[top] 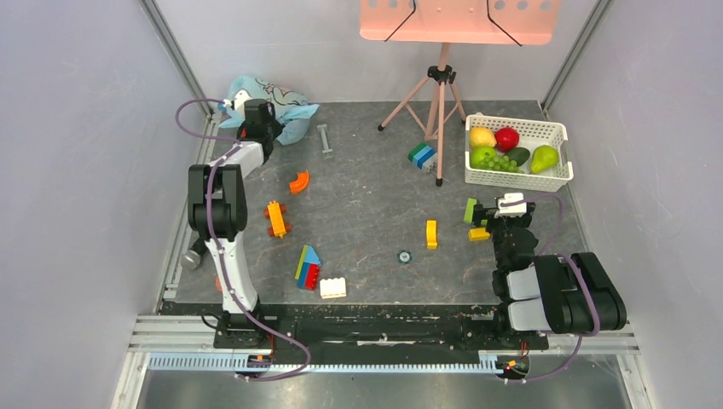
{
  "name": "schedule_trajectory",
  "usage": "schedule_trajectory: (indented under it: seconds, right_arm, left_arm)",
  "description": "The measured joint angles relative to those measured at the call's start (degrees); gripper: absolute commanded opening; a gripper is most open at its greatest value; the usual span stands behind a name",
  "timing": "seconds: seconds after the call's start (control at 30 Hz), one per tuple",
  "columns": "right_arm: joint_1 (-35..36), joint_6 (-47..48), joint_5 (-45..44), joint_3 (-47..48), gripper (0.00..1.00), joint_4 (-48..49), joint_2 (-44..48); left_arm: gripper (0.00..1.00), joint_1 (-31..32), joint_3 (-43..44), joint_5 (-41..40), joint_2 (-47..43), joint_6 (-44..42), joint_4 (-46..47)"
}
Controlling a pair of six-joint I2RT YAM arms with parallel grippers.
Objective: Take the fake fruits out of the plastic bag
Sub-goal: Pick up the plastic bag from the corner of the board.
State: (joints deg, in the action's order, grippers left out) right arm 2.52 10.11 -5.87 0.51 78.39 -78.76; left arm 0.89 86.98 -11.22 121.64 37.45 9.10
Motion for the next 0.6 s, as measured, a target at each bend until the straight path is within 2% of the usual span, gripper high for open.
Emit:
schedule_trajectory:
  seconds: [0.27, 0.6]
  right_arm:
    - [0.0, 0.0, 0.0, 0.0, 0.98, 0.0, 0.0]
    - [0.3, 0.0, -0.1, 0.0, 0.98, 0.0, 0.0]
  left_arm:
    - [0.02, 1.5, -6.4, 0.4, -8.8, -0.1, -0.5]
    - [0.02, 6.9, -5.9, 3.2, -19.3, -6.8, -5.4]
